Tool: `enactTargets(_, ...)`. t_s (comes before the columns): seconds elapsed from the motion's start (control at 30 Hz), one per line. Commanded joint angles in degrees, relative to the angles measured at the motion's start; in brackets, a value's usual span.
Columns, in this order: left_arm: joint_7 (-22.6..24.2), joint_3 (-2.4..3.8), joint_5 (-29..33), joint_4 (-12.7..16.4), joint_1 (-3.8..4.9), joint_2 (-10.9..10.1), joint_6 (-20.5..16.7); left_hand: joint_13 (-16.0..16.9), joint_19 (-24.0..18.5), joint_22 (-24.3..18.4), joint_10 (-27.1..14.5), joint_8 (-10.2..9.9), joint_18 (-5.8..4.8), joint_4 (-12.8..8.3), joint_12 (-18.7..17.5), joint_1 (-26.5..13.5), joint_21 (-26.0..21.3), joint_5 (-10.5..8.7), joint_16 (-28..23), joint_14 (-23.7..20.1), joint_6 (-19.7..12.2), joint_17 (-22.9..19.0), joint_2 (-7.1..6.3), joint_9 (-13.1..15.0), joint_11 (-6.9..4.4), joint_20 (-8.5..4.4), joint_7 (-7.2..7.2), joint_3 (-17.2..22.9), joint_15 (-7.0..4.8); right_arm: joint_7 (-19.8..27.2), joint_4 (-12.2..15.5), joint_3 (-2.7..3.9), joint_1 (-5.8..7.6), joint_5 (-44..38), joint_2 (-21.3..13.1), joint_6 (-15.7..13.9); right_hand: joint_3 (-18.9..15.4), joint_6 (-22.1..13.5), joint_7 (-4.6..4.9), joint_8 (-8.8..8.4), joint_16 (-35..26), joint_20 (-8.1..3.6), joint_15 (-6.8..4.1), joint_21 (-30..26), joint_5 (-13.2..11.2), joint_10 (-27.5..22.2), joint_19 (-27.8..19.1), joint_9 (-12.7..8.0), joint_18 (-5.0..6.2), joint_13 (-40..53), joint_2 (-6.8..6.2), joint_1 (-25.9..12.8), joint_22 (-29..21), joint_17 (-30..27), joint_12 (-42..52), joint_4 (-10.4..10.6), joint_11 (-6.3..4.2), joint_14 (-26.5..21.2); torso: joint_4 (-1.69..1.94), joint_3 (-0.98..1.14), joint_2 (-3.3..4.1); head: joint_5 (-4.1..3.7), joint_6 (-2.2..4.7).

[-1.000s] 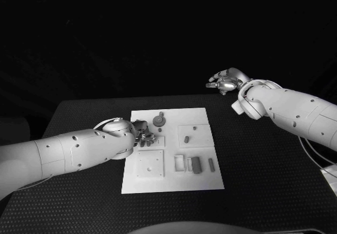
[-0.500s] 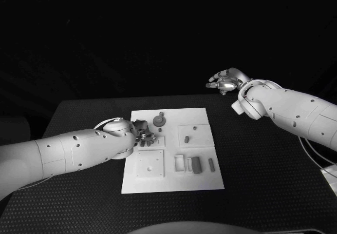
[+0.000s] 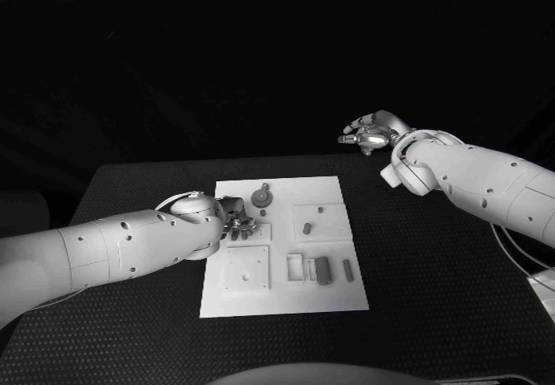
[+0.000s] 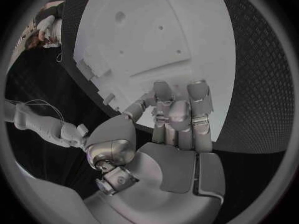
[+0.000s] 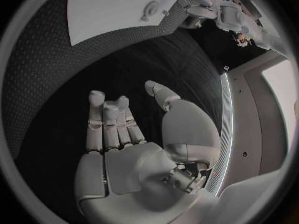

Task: Assemble the parts on the task board

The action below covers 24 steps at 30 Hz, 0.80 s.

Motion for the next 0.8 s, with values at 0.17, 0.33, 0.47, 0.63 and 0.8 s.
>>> enactTargets(0.17,-1.2,-0.49,-1.3,-0.3,-0.61,-0.2,3.1,-0.1,0.6,1.1,0.1,0.0,0.88,-0.3,0.4,4.2,0.0,0.72,0.4,-0.5,-0.3,-0.1,3.55,-1.2,-0.22,-1.09,0.15,0.2,-0.61,0.3,0.1,0.03,-0.01,-0.3,0.0,0.7,-0.1,0.1,1.81,0.21,0.4,0.04,0.05,-0.4,0.1,-0.4,-0.3,-0.1,1.62,-0.1,0.11,-0.6,0.9,-0.1,0.4,0.0,0.16,-0.3,0.01,-0.01,-0.02,0.02,-0.05)
enactTargets(0.33,-1.1,-0.49,-1.2,-0.3,-0.62,-0.1,3.1,-0.1,0.6,1.2,0.1,0.0,0.87,-0.3,0.4,4.3,0.1,0.89,0.4,-0.5,-0.3,-0.1,3.57,-1.2,-0.24,-1.09,0.14,0.3,-0.62,0.3,0.1,0.03,-0.01,-0.3,0.0,0.7,-0.1,0.1,1.81,0.21,0.4,0.04,0.05,-0.4,0.1,-0.4,-0.3,-0.1,1.62,-0.1,0.11,-0.6,0.9,-0.1,0.4,0.0,0.16,-0.3,0.02,-0.01,0.0,-0.06,-0.07)
enactTargets(0.47,-1.0,-0.49,-0.3,-0.3,-0.62,0.0,3.2,-0.1,0.6,1.1,0.1,0.0,0.84,-0.2,0.4,4.3,0.1,0.84,0.5,-0.5,-0.3,-0.2,3.5,-1.2,-0.22,-1.06,0.16,0.2,-0.61,0.3,0.1,0.03,-0.01,-0.3,0.0,0.8,-0.1,0.1,1.81,0.22,0.4,0.04,0.05,-0.4,0.1,-0.4,-0.3,-0.1,1.62,-0.1,0.11,-0.6,0.9,-0.1,0.4,0.0,0.16,-0.3,0.04,-0.04,-0.01,-0.08,-0.11)
enactTargets(0.63,-0.9,-0.49,0.1,-0.4,-0.62,0.2,2.9,-0.1,0.6,1.1,0.1,0.0,0.8,0.0,0.4,4.0,0.1,0.09,0.5,-0.5,-0.3,-0.2,3.25,-1.2,-0.19,-1.0,0.18,-0.1,-0.58,0.3,0.2,0.03,-0.01,-0.3,-0.1,0.7,-0.1,0.1,1.82,0.23,0.4,0.04,0.05,-0.4,0.1,-0.4,-0.3,-0.1,1.62,-0.1,0.1,-0.6,0.9,-0.1,0.4,0.0,0.16,-0.3,0.03,-0.02,-0.01,-0.05,-0.13)
enactTargets(0.8,-1.1,-0.49,0.2,-0.5,-0.62,0.2,2.9,-0.1,0.6,1.1,0.1,-0.1,0.8,0.1,0.4,3.9,0.1,-0.07,0.5,-0.6,-0.3,-0.3,3.22,-1.2,-0.19,-1.0,0.19,-0.1,-0.58,0.3,0.2,0.03,-0.01,-0.3,0.0,0.7,-0.1,0.1,1.82,0.24,0.4,0.04,0.05,-0.4,0.1,-0.4,-0.3,-0.1,1.62,-0.1,0.1,-0.6,0.9,-0.1,0.4,0.0,0.16,-0.3,-0.01,-0.06,-0.01,-0.17,-0.09)
